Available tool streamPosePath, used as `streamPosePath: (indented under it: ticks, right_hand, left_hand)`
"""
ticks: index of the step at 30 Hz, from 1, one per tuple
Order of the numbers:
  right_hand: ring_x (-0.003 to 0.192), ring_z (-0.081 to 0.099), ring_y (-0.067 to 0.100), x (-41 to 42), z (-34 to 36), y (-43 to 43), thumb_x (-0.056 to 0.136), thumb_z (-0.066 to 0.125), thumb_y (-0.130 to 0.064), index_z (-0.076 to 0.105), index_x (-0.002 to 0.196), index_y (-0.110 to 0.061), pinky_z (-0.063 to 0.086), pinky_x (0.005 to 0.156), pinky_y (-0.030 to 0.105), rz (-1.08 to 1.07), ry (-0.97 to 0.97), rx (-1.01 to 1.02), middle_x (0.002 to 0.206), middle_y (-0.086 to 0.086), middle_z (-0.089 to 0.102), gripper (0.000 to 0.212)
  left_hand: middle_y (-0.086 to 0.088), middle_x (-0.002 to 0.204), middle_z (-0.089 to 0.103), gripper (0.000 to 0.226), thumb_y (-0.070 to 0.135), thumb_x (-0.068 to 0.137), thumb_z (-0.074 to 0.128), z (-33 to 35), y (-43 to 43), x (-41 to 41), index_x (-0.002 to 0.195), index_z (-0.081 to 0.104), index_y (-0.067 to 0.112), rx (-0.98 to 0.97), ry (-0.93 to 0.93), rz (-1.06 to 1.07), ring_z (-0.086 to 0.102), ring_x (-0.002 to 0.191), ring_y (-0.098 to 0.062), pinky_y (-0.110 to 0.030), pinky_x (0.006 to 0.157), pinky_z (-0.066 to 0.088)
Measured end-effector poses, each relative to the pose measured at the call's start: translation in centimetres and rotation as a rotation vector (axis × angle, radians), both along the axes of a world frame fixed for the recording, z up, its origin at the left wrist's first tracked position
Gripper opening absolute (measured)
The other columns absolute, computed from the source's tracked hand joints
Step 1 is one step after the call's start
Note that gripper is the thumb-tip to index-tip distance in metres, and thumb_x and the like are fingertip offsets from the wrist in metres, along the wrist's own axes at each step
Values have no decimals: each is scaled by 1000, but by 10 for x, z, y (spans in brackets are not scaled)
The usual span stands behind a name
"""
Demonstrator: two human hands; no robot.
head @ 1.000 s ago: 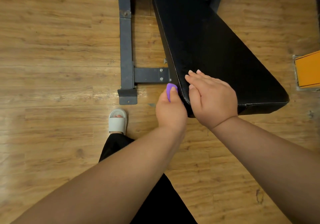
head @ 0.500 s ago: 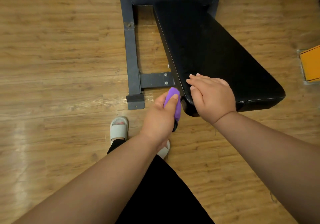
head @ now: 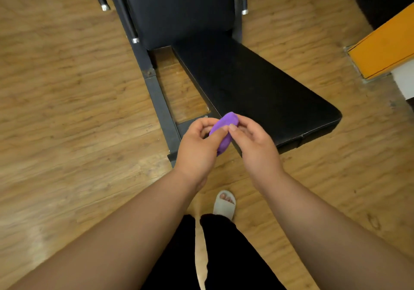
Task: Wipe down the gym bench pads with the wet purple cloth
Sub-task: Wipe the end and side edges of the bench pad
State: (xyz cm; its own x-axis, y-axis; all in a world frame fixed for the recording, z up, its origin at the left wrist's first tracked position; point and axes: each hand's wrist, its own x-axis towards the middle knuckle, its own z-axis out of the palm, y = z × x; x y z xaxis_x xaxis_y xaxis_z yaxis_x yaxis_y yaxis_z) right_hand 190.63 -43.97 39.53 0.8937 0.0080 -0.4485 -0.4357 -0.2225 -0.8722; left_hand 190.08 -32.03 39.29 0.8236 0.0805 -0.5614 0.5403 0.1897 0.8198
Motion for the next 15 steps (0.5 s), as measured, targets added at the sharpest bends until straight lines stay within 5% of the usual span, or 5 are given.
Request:
streamPosePath:
  ticks: [5,7,10,15]
  right_hand:
    - [92,68,2,-1,18,18,96,59,-22,61,98,-39,57,83,26,-332,-25,110,92,-15,70,17]
    - [94,68,10,-1,24,20,97,57,-20,60,100,-37,58,83,32,-466,-40,155,97,-10,67,18]
    - [101,64,13,-3,27,14,98,55,-24,57,103,-43,59,83,35,-523,-105,11,107,-11,61,20]
    - [113,58,11,-10,19,-9,98,53,-27,56,122,-34,55,91,36,-601,-131,-198,121,-10,59,26]
  left_hand:
    - [8,83,69,11,26,93,62,16,17,12,94,71,33,17,-70,-160,59,66,-2,-16,56,46]
    - [6,98,69,14,27,95,60,19,21,21,105,68,33,108,-141,-247,62,74,-2,-17,64,49]
    - [10,122,53,29,30,98,52,20,21,34,127,57,31,398,-313,-497,54,100,1,-3,79,40]
    - [9,130,49,34,27,101,47,11,2,54,134,53,25,541,-467,-785,42,120,-1,-10,95,34]
